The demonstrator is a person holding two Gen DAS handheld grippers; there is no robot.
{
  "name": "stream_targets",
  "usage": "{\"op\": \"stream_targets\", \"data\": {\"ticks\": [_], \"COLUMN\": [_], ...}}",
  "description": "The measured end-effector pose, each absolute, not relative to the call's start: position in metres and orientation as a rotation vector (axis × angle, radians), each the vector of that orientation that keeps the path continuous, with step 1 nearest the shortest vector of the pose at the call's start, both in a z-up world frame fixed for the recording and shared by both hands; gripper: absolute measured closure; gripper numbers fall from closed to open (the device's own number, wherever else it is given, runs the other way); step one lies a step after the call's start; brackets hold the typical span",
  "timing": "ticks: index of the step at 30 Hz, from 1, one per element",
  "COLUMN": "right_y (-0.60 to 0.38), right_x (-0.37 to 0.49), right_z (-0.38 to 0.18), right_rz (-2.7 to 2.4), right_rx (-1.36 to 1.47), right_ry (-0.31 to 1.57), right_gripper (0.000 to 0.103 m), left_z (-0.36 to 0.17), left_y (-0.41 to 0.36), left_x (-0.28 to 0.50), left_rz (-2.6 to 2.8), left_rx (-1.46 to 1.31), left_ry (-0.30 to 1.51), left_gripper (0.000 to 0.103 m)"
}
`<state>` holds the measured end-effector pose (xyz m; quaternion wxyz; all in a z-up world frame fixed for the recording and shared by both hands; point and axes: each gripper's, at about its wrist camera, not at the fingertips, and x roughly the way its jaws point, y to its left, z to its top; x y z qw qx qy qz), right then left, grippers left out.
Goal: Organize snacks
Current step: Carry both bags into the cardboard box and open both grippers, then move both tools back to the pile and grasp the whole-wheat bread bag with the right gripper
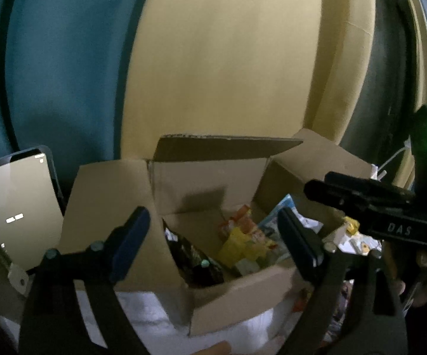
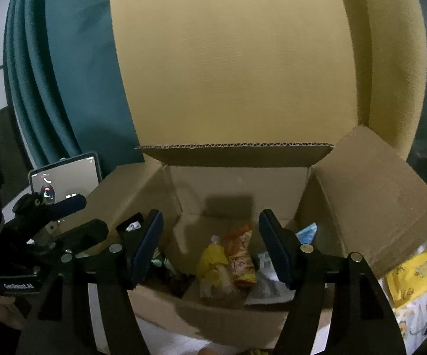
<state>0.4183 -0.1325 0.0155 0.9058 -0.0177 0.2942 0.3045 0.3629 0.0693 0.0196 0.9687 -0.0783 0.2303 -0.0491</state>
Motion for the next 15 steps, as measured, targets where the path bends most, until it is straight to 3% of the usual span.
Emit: {"op": "stream_targets", "data": {"ticks": [15], "right_y": [-0.163], "right_x": [0.357], "right_z": [0.036], "right_rz": [0.604], "right_rx": [-0.043], "right_ry": [0.579], "right_gripper": [0.032], "left_z": [0.031], "left_y": [0.05], "left_x": [0.293], "left_rz": [-0.125], "left_rx": [-0.151], "left_ry": [0.463], "left_gripper": [0.014]}}
